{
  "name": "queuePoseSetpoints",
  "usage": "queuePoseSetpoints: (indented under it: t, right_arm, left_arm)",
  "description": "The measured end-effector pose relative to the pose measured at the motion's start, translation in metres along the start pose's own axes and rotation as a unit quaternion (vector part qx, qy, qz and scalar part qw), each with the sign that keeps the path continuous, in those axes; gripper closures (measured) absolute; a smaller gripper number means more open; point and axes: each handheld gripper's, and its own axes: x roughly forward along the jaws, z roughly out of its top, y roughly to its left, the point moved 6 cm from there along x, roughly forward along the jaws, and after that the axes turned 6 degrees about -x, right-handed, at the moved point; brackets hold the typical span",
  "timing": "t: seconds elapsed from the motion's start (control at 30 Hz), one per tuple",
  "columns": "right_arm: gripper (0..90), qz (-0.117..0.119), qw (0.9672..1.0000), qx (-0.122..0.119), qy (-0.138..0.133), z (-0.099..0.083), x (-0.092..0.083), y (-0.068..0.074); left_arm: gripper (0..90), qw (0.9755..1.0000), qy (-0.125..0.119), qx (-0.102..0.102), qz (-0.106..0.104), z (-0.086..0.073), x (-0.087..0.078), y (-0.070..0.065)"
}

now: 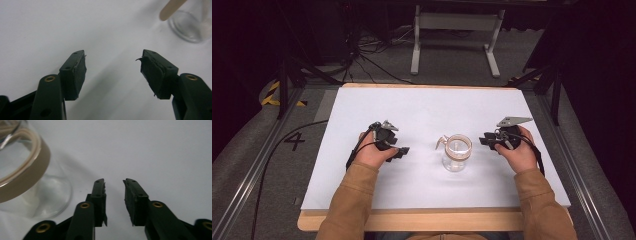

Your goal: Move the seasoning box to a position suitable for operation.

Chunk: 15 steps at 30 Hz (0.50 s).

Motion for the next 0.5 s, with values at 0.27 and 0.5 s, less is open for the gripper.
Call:
queuePoseSetpoints:
  t: [0.27,0.5]
  right_arm:
    - [85.7,0.043,0.9990,-0.014,-0.003,0.000,-0.005,0.008]
    - [88.5,0.065,0.9975,-0.019,-0.021,0.004,-0.006,0.012]
  left_arm:
    - [31.3,0.9964,-0.034,0.076,-0.017,0.011,-0.004,-0.022]
    - [66.5,0.9966,-0.022,0.057,-0.056,0.010,-0.020,-0.031]
